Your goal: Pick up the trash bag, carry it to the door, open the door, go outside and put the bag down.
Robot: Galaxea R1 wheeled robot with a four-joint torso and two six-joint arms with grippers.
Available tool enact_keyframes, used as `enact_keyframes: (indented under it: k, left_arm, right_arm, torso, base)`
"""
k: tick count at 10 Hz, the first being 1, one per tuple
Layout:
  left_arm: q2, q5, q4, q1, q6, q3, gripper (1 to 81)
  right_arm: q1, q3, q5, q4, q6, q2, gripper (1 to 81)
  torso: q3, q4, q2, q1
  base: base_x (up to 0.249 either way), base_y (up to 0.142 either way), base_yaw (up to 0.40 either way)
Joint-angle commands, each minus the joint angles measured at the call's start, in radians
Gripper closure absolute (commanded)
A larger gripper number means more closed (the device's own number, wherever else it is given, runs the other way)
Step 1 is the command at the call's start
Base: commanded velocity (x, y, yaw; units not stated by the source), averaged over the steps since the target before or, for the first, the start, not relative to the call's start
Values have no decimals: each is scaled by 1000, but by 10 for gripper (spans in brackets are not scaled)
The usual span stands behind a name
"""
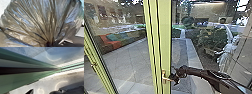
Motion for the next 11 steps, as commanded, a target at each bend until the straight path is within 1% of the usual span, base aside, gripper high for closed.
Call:
enact_keyframes:
  k: [1,2,3,4,6,8,11]
  left_arm:
    - [-19,86,-12,-37,-5,11,811]
    - [-19,86,-12,-37,-5,11,811]
    - [-19,86,-12,-37,-5,11,811]
    - [-17,86,-12,-37,-5,11,811]
    - [-17,86,-13,-37,-5,5,811]
    - [-16,86,-21,-37,-5,-4,811]
    - [-8,88,-24,-35,-5,-23,811]
  right_arm:
    - [118,22,-33,-8,7,58,10]
    - [124,26,-33,-8,7,58,10]
    - [132,29,-35,-8,8,59,10]
    - [146,29,-36,-6,8,59,10]
    - [181,29,-32,-2,13,58,10]
    - [207,14,17,1,15,64,10]
    - [173,-60,72,4,15,74,10]
  torso:
    - [-91,0,0,0]
    - [-116,0,0,-1]
    - [-55,0,-1,-1]
    - [-88,0,-1,-1]
    - [-112,-1,-1,-2]
    - [-113,-1,-1,-2]
    - [-114,-1,-1,-3]
  base:
    - [0,0,0]
    - [0,0,0]
    - [0,0,0]
    - [0,0,0]
    - [0,0,0]
    - [0,0,0]
    - [0,0,0]
